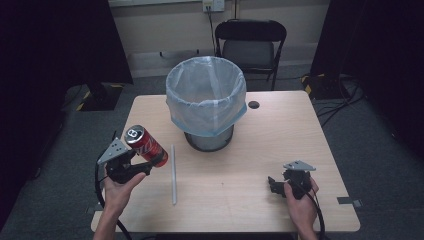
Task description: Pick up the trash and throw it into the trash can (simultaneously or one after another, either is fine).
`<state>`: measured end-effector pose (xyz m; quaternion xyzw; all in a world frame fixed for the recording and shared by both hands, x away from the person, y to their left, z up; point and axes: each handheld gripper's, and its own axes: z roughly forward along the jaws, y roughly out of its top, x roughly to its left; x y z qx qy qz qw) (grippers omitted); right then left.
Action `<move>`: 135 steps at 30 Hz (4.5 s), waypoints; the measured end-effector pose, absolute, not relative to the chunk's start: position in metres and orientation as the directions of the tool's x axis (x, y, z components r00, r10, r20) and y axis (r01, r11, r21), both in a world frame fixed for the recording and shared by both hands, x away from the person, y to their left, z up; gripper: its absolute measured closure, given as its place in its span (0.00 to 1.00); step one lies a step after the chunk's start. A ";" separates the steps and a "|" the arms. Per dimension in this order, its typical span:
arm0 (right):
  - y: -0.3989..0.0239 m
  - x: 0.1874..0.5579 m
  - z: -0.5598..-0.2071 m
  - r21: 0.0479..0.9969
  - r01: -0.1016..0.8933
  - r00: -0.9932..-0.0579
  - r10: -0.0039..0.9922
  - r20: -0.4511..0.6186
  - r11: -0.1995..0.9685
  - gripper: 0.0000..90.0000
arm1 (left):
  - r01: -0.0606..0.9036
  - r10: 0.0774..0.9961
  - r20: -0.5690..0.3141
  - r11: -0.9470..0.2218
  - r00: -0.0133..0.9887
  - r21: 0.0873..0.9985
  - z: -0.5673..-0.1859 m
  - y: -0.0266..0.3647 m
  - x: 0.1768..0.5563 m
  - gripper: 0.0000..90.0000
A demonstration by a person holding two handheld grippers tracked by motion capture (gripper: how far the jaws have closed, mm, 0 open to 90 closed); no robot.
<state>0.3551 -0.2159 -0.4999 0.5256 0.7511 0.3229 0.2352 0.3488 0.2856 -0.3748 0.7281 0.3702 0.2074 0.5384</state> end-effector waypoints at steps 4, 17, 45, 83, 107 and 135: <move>-0.216 0.355 -0.500 0.733 0.637 -0.337 0.941 -0.014 0.239 0.12 | 0.300 0.760 -0.097 -0.133 0.642 0.945 -0.365 0.286 0.352 0.38; -0.216 0.355 -0.500 0.732 0.638 -0.337 0.941 -0.014 0.239 0.12 | 0.252 0.750 -0.104 -0.085 0.653 0.964 -0.331 0.280 0.364 0.38; -0.216 0.355 -0.500 0.732 0.637 -0.337 0.941 -0.014 0.239 0.12 | 0.105 0.715 -0.038 -0.050 0.699 0.993 -0.251 0.259 0.384 0.39; -0.216 0.355 -0.500 0.732 0.637 -0.337 0.941 -0.014 0.240 0.12 | 0.145 0.672 -0.065 -0.063 0.738 0.988 -0.222 0.197 0.470 0.39; -0.216 0.355 -0.500 0.732 0.637 -0.337 0.941 -0.015 0.240 0.12 | 0.205 0.678 -0.127 -0.036 0.724 0.978 -0.233 0.188 0.494 0.49; -0.216 0.355 -0.500 0.732 0.638 -0.337 0.941 -0.014 0.240 0.12 | 0.197 0.690 -0.118 -0.037 0.714 0.980 -0.228 0.211 0.471 0.24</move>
